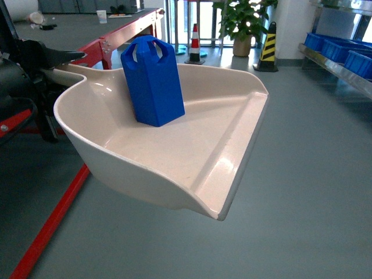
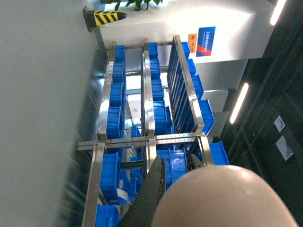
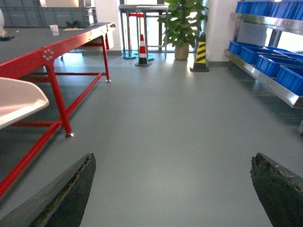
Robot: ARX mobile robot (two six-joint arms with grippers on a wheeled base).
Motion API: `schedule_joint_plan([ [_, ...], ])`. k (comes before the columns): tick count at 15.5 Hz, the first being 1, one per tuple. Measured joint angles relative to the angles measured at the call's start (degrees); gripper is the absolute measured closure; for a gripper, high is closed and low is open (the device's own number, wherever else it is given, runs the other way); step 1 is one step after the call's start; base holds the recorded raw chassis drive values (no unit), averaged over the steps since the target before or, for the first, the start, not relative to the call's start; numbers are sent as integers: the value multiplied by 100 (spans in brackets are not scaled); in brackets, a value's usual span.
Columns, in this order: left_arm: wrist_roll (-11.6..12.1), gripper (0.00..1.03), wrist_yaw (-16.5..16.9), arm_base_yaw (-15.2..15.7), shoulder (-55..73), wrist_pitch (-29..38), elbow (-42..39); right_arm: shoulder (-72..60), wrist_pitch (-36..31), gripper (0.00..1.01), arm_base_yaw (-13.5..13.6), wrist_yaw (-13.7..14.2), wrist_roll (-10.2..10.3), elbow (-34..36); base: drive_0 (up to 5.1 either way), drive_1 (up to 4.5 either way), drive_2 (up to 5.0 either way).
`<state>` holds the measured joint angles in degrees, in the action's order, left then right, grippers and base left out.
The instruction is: Place part in tray to right shelf
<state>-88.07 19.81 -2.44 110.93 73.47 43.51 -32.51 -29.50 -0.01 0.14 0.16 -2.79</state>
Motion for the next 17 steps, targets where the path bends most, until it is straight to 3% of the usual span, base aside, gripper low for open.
schedule_joint_plan([
  [17, 2, 91, -9, 2, 2, -26, 0, 0, -4, 3, 0, 0, 0, 0, 6, 432, -420],
])
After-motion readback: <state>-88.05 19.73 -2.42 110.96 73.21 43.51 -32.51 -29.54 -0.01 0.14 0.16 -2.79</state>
